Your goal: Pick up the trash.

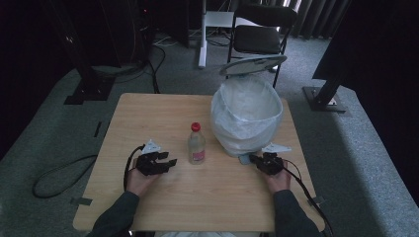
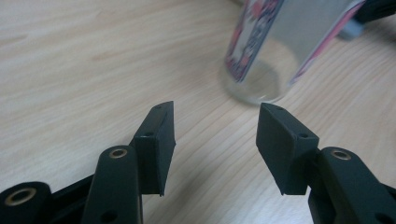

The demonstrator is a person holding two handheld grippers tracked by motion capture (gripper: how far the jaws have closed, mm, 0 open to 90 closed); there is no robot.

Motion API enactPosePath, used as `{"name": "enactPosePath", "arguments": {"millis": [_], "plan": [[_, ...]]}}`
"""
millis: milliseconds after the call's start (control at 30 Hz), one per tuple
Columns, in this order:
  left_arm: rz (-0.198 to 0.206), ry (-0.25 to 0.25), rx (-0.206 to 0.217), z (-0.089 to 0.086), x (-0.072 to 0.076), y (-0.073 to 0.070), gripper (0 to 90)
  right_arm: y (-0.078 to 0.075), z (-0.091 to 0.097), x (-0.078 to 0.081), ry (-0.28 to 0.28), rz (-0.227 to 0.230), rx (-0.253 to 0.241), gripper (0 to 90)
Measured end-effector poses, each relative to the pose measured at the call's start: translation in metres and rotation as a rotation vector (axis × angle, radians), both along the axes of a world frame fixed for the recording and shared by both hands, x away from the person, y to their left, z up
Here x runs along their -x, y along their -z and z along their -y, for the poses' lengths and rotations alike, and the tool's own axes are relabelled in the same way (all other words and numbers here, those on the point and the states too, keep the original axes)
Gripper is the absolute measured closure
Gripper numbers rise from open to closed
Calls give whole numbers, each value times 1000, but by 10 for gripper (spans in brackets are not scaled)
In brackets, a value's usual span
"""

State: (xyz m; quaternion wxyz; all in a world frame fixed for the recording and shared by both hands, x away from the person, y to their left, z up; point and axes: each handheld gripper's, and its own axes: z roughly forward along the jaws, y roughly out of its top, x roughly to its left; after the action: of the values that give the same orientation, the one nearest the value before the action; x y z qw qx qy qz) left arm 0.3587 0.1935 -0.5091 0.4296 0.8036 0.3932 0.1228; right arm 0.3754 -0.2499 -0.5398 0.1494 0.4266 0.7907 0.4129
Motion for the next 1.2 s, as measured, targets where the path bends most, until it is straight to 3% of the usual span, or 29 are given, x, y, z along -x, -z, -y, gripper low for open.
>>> {"name": "enactPosePath", "arguments": {"millis": [300,1200], "plan": [[42,19,-12,4,-3,-18,473,0,0,0,-1,1,2,900],[129,75,18,15,-7,-62,468,0,0,0,-1,0,2,900]]}}
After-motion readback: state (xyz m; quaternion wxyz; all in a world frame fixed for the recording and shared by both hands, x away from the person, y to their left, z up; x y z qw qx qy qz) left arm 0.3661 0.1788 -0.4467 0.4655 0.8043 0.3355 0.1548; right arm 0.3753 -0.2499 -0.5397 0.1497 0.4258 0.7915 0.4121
